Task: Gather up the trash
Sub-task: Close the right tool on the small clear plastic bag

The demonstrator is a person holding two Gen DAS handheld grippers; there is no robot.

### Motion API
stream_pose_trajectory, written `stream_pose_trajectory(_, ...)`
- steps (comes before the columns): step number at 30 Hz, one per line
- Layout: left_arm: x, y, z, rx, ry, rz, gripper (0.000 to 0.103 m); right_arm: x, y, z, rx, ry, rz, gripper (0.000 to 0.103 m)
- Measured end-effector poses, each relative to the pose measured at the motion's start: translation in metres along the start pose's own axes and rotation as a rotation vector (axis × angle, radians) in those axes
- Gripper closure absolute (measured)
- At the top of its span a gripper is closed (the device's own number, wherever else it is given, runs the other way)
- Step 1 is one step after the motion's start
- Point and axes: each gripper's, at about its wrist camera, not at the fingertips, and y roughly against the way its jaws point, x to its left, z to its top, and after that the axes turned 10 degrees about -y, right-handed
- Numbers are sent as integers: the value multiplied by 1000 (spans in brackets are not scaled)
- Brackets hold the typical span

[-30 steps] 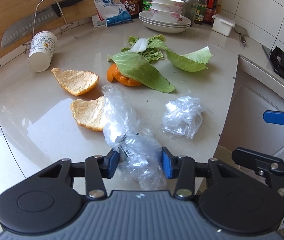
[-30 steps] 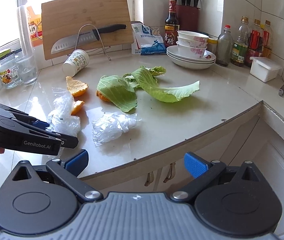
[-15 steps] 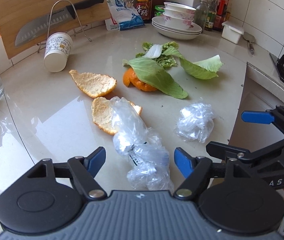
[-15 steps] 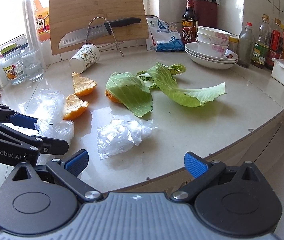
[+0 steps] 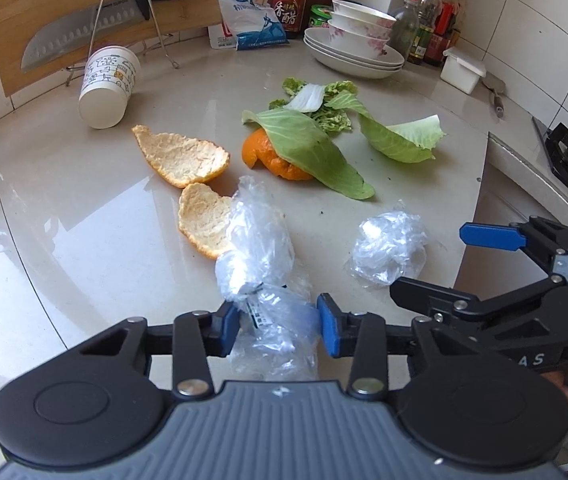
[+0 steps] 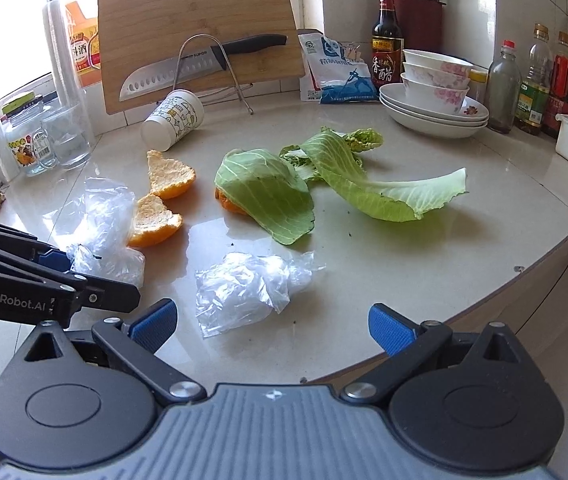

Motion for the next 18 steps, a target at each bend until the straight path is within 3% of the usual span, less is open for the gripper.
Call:
stream_pose_trajectory(4, 1, 6, 0, 1, -21, 8, 64, 4, -11, 2, 10, -1, 19, 1)
stream_pose_trajectory(18, 4, 12, 4, 15, -81, 3, 64, 14, -26, 11, 14, 43, 23, 36)
